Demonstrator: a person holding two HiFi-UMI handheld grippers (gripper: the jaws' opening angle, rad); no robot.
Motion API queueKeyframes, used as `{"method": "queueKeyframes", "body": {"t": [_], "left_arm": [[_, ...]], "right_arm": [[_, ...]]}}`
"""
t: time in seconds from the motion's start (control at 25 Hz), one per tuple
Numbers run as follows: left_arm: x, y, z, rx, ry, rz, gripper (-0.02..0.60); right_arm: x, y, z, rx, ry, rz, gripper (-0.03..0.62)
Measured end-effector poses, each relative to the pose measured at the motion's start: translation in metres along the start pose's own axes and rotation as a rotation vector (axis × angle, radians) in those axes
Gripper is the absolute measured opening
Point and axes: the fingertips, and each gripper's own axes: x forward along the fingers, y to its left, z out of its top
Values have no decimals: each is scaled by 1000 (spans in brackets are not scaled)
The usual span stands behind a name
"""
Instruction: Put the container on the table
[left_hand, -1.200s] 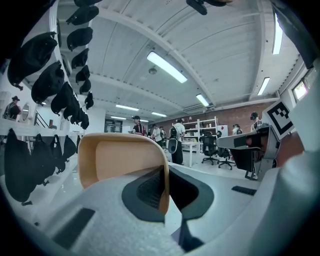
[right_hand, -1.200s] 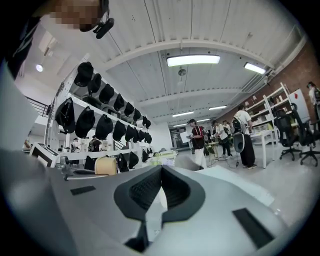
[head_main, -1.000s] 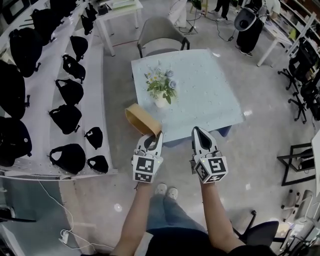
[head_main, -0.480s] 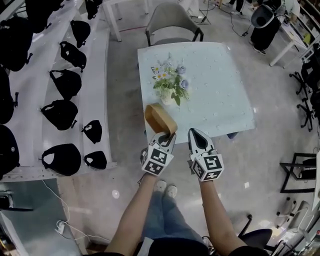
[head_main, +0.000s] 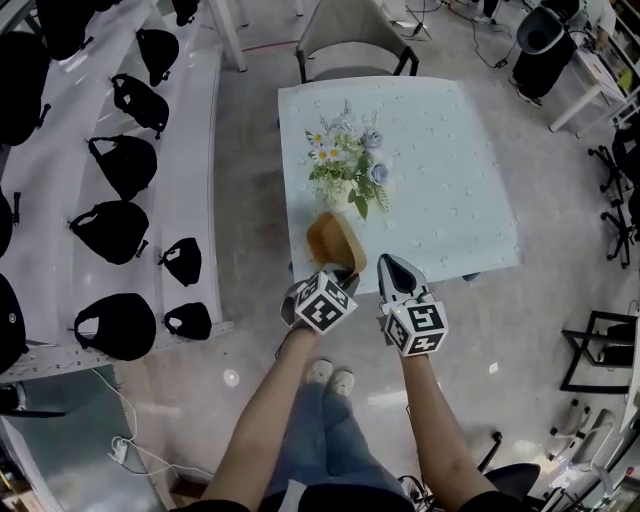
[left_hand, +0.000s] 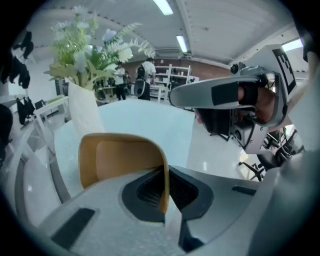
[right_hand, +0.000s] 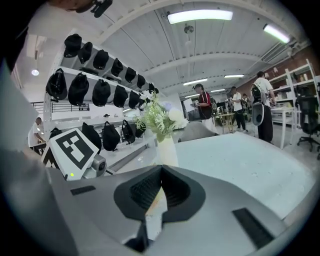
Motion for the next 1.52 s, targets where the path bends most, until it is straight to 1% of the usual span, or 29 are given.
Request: {"method": "queueKeyframes", "body": {"t": [0.12,0.32,0.48,0.56,0.64,0.88,0.96,1.12,1.2,1.52], "left_arm": [[11,2,-8,70,85,-47,9],[25,7,-14,238,235,-77,9],[33,3,-21,359,363,-129,11],[35,-1,-24,436,409,-146,9],[36,-3,-27,489,442,-152,9],[42,-4,-42,554,531,-154,11],[44,-5,-44,554,543,-157,11],[47,-11,-48,514,551,-200,14],[48,-14,-49,497,544,-215,83],[47,-12,-42,473,498,-187,86]], "right_arm": [[5,-5,-3,0,8,-1,-2],[7,-10,-6,1,17,-5,-2],[4,-13,-8,6,23,-13,-2],[1,-15,-9,7,25,-17,-2],[0,-16,-10,8,26,-21,-2],[-3,-19,-12,6,29,-25,-2],[-4,-19,-12,5,30,-27,-2],[-7,-20,-12,2,28,-33,-2],[-9,-21,-12,3,27,-37,-2],[-12,-23,-11,6,22,-40,-2]]}}
